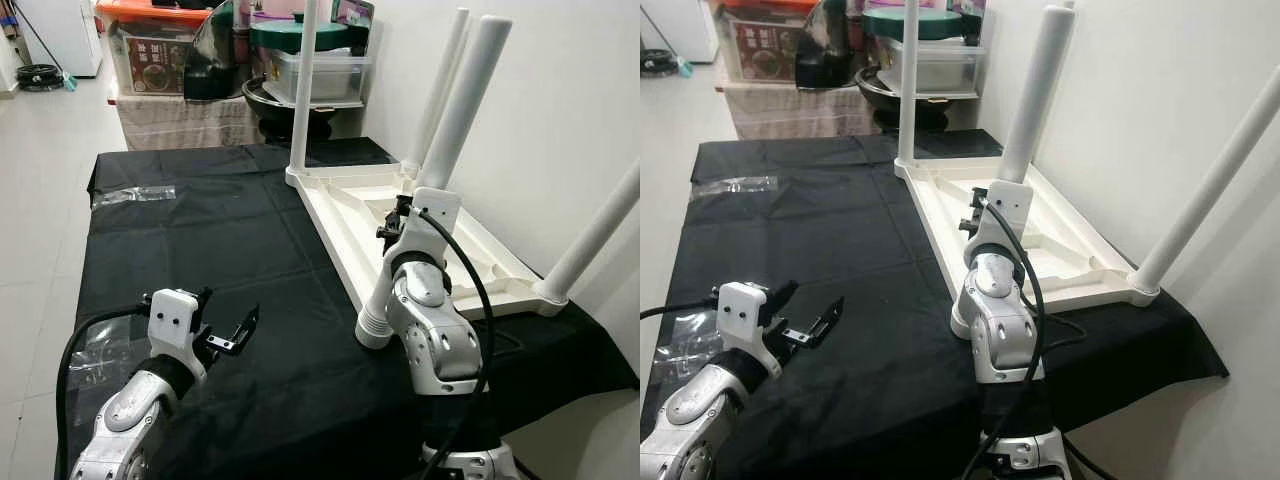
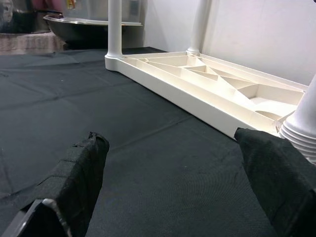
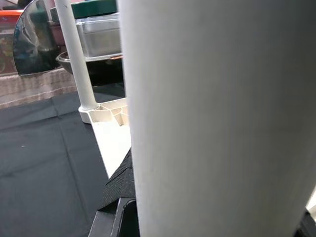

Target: Building children table

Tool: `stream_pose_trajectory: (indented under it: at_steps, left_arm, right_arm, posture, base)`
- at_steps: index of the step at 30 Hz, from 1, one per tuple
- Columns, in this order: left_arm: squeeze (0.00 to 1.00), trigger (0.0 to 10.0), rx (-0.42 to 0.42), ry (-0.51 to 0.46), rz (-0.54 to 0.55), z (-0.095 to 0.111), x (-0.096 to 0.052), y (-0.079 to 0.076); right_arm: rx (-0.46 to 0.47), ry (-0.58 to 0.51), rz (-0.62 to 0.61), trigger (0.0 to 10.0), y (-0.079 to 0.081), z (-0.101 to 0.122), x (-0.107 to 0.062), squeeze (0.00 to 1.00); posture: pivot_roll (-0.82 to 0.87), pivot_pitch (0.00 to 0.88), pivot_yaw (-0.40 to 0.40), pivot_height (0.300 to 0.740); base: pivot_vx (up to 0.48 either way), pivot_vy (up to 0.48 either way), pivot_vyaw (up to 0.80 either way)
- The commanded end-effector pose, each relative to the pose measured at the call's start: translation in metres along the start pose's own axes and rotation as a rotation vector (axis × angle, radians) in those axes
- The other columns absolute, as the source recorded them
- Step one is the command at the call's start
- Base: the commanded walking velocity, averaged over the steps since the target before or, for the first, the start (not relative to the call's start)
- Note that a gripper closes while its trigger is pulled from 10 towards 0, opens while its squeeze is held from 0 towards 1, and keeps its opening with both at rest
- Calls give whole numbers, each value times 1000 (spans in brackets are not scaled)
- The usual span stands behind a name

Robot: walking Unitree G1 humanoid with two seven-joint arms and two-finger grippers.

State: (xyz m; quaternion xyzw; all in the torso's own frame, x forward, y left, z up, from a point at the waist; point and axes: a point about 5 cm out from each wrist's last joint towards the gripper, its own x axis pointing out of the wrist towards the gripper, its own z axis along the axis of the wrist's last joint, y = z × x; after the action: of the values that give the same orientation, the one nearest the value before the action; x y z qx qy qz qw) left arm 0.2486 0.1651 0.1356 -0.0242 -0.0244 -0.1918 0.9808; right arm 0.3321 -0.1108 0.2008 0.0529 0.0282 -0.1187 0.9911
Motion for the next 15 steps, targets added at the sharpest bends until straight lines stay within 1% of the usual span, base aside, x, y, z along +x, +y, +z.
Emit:
stream_pose_trajectory:
  at_steps: [1,14,15]
  left_arm:
    - [0,10000,9,-5,-11,0,2,-2]
    - [0,10000,9,-3,-17,-1,2,-2]
    - [0,10000,10,-3,-18,-1,2,-3]
  right_arm:
    - [-33,184,-42,10000,-11,-36,1,0]
    - [-12,177,-40,10000,-10,-34,0,0]
    - [-6,172,-40,10000,-11,-33,-1,157]
  posture:
    - [65,0,-99,740]
    - [63,0,-93,740]
    - [64,0,-93,740]
  base:
    - [0,0,0]
    - [0,0,0]
    - [0,0,0]
